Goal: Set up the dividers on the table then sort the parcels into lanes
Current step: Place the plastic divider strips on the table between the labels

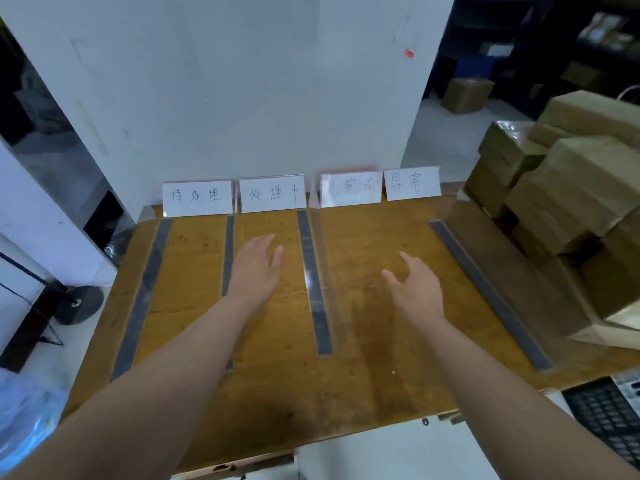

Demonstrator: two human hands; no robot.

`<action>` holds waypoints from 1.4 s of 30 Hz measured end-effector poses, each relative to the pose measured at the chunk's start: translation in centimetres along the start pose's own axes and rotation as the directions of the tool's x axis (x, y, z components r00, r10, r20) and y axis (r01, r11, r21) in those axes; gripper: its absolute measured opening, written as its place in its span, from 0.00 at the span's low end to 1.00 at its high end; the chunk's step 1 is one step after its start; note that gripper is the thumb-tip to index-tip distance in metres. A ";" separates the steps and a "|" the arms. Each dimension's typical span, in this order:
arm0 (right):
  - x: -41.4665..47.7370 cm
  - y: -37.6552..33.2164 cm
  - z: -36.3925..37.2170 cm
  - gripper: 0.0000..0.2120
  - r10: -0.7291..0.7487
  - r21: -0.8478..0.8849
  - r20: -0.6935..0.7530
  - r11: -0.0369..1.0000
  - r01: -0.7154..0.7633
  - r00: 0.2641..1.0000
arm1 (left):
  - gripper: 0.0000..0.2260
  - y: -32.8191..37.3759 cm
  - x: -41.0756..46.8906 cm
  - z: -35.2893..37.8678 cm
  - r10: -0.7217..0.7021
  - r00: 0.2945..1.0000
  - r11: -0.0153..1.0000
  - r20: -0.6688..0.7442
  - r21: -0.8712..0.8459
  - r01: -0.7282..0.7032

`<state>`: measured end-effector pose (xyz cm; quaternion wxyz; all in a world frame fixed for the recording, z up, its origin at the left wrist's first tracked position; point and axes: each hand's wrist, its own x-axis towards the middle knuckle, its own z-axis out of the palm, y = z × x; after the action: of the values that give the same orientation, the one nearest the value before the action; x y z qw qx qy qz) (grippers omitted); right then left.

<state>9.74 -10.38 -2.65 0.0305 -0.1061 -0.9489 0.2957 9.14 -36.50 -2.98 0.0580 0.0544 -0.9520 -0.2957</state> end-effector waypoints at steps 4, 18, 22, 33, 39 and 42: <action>0.1 4.9 -4.0 0.25 0.070 0.003 -0.062 0.998 -0.070 0.996 | 0.19 5.3 0.6 2.1 0.124 0.992 0.992 0.022 -0.027 -0.123; 0.6 23.8 -16.5 0.21 0.222 -0.089 -0.101 0.969 -0.231 0.970 | 0.19 25.2 0.7 16.2 0.374 0.873 0.926 0.315 -0.076 -0.369; 1.3 27.1 -18.0 0.20 0.189 -0.092 -0.015 0.977 -0.190 0.982 | 0.20 29.6 0.9 20.8 0.429 0.811 0.896 0.398 -0.072 -0.439; 2.7 30.7 -18.3 0.18 0.069 -0.020 0.140 0.998 -0.067 0.988 | 0.21 35.2 2.5 29.1 0.479 0.663 0.777 0.575 0.073 -0.625; 3.2 31.4 -18.1 0.16 0.041 0.008 0.148 0.999 -0.043 0.988 | 0.20 34.3 3.1 29.8 0.495 0.640 0.732 0.588 0.115 -0.672; 3.3 31.7 -18.3 0.16 0.061 0.015 0.147 0.998 -0.064 0.987 | 0.18 33.5 3.6 29.7 0.549 0.637 0.729 0.541 0.063 -0.682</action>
<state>14.56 25.95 -5.60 -0.0476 -0.1137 -0.9417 0.3131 -1.01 6.95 -7.97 -0.0930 -0.3454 -0.9244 -0.1327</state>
